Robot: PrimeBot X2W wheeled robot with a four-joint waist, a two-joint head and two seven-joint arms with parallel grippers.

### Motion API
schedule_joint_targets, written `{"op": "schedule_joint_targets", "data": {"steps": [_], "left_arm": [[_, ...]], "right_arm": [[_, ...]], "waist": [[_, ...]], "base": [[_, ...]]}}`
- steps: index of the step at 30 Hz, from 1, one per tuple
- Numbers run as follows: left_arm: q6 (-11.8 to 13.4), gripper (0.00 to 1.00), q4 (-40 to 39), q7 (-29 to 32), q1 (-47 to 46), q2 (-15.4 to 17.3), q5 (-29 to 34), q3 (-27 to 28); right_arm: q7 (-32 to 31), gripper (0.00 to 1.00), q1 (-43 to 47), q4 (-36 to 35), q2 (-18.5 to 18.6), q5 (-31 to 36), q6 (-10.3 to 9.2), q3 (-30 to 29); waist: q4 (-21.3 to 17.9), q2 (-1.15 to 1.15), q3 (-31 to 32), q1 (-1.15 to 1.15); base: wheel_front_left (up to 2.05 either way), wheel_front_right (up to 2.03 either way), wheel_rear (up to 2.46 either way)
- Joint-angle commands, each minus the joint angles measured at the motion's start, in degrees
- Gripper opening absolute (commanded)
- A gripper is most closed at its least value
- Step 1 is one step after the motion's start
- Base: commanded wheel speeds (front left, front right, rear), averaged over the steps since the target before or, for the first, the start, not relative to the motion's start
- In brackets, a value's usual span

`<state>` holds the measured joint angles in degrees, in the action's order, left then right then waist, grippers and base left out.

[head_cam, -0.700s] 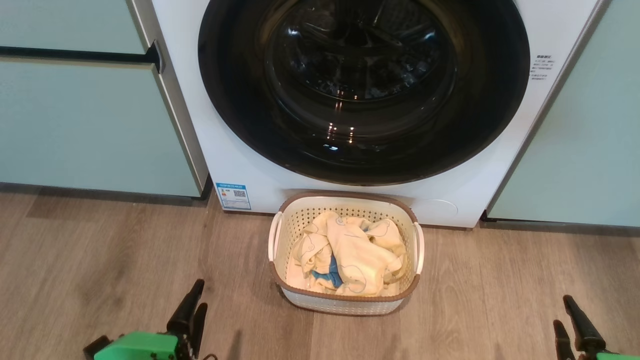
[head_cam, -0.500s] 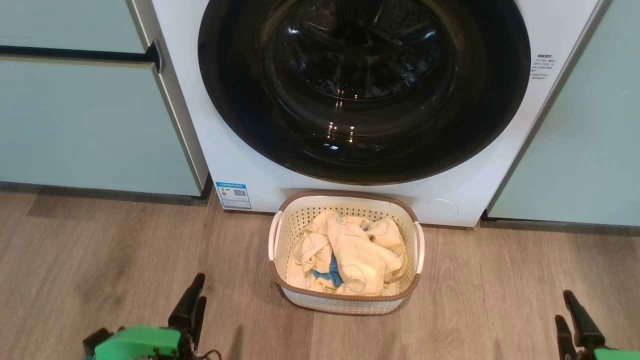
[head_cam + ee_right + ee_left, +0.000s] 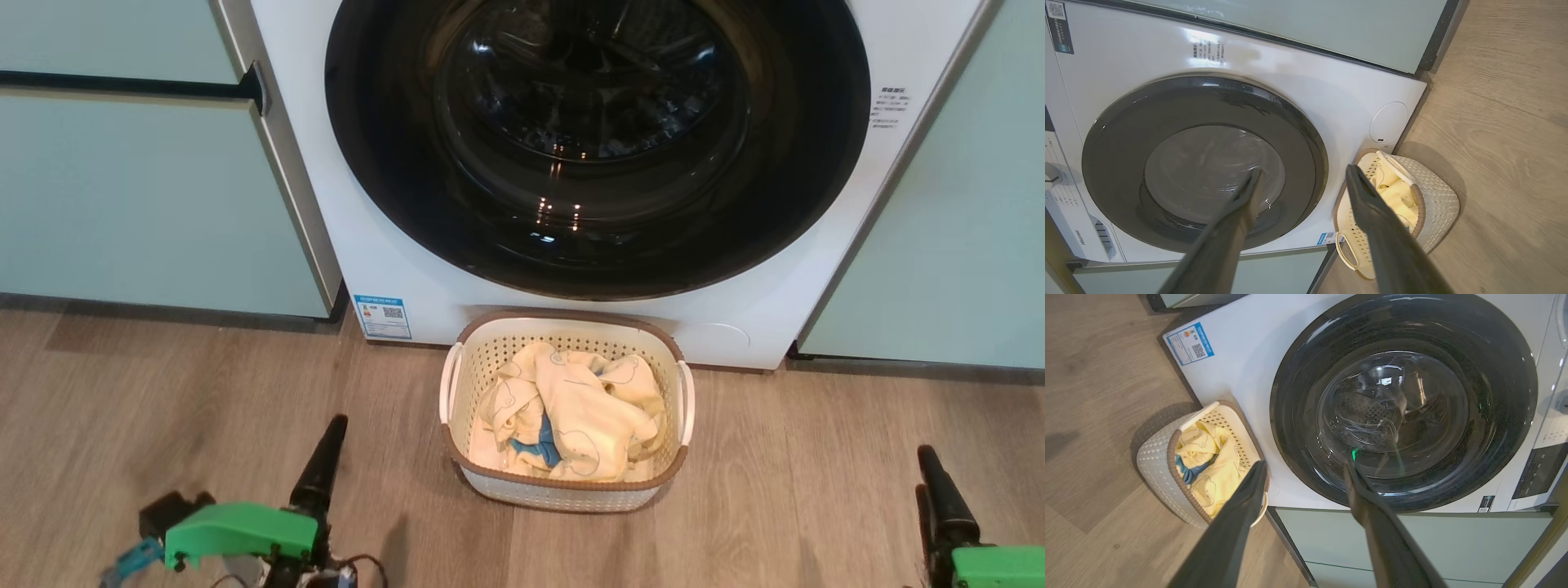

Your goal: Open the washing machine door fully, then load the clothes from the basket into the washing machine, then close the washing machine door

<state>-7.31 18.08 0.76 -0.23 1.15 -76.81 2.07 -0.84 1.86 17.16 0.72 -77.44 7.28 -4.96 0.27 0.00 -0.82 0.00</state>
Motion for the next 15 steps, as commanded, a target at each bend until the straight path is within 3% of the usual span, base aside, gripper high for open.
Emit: {"op": "schedule_joint_targets", "data": {"steps": [1,15], "left_arm": [[-0.1,1.0,-2.4,-0.6,-3.0,0.7,1.7,0.9],[-0.1,1.0,-4.9,-3.2,-4.6,1.2,16.1,-0.2]], "right_arm": [[0.7,1.0,-3.2,-2.4,0.8,1.5,0.06,0.5],[3.2,1.0,-4.2,-5.0,1.3,18.5,0.08,3.0]], "waist": [[0.0,0.0,0.0,0.0],[0.2,0.0,0.0,0.0]], "base": [[0.0,0.0,0.0],[0.0,0.0,0.0]]}}
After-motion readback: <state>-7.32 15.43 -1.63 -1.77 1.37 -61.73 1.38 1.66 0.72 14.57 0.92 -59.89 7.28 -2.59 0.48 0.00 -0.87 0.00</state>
